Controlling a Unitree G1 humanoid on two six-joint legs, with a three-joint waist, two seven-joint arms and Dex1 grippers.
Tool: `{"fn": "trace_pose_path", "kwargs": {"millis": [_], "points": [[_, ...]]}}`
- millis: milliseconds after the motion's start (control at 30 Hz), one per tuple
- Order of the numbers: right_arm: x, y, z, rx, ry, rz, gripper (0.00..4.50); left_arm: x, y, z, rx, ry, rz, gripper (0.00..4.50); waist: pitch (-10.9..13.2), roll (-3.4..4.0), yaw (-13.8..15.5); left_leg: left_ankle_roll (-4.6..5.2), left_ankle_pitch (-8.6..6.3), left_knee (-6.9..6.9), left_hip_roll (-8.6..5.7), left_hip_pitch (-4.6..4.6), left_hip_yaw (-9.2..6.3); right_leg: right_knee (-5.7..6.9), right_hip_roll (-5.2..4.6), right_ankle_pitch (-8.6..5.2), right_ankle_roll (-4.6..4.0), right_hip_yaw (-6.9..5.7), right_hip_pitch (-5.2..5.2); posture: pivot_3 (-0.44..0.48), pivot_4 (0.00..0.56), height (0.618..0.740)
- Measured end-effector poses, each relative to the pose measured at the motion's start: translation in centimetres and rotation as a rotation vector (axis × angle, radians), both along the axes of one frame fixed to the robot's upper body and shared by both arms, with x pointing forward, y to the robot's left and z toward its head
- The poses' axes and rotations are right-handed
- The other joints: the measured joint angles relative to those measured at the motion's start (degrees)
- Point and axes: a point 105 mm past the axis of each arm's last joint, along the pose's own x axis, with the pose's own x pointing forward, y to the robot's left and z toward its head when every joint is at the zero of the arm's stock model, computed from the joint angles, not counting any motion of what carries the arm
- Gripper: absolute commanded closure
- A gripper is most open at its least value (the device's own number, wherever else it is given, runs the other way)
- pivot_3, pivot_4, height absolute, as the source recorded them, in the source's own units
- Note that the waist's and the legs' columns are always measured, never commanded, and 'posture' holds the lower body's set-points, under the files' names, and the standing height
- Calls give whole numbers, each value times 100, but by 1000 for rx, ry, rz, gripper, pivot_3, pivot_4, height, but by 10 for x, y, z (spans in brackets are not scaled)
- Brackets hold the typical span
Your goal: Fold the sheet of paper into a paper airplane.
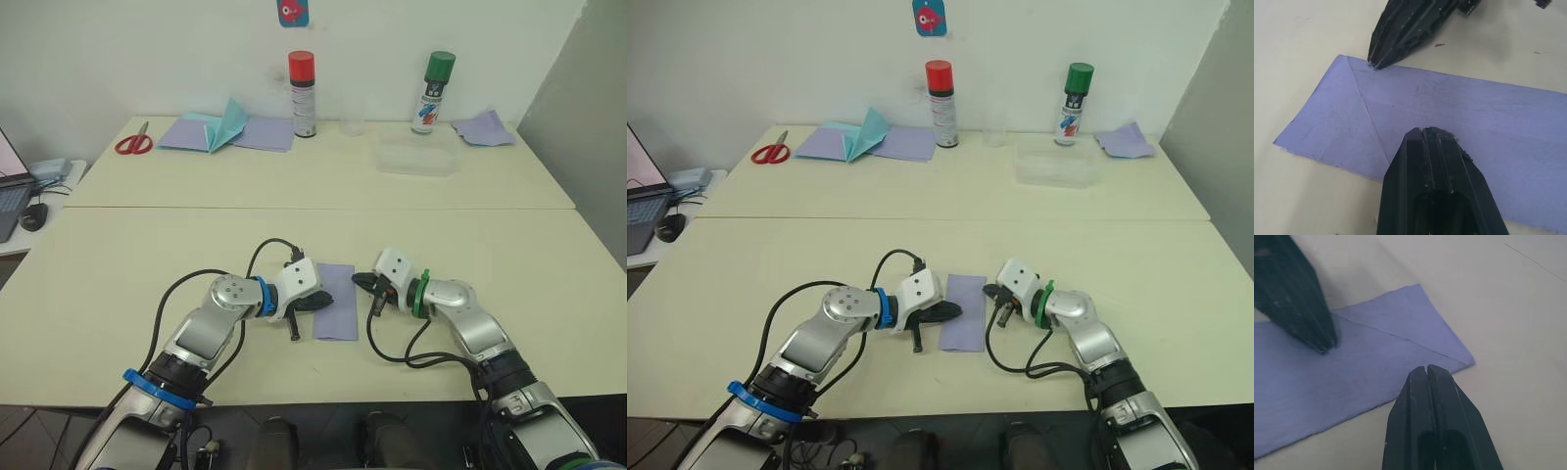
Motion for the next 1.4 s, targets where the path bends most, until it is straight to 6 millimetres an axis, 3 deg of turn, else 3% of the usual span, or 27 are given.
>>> {"fn": "trace_pose_path", "kwargs": {"millis": [333,700,867,1033,1233,1300,1400], "points": [[-20,1,-2,-50,48,119,4460,0,-1,-1,-2,1,-4,4500,-7,-1,5,0,0,0,2,1,0,-1,-5,-4,-6,1,3,0,150,740],[-72,-13,-7,-91,299,308,4460,2,-1,-1,2,-7,-9,4500,-12,-1,11,-1,-1,-1,2,2,-13,-9,-15,-8,-10,0,4,0,150,740],[-85,-19,-7,-90,381,330,4460,2,-2,-2,10,-19,-19,4500,-17,1,12,-2,-1,-1,5,4,-21,-22,-25,-9,-11,0,-16,0,150,740],[-83,-20,-2,-52,409,287,4460,2,-3,-1,9,-22,-21,4500,-14,1,14,-2,-1,-1,3,-4,-19,-26,-26,-7,-9,-1,-25,0,150,740],[-56,-24,51,57,224,147,4460,2,-2,-1,8,-27,-23,4500,-14,-1,13,-2,-1,-2,3,-4,-20,-30,-26,-5,-4,-2,-28,0,150,740],[-47,-21,52,92,196,83,4460,1,-3,-2,5,-32,-27,4500,-14,-2,14,-2,-1,-7,6,-6,-19,-34,-27,-6,-5,3,-28,0,150,740],[-32,-20,34,77,188,-28,4460,1,-3,-1,3,-38,-32,4500,-13,0,15,-2,-1,-12,6,-8,-15,-35,-29,-6,-6,3,-32,0,150,740]]}}
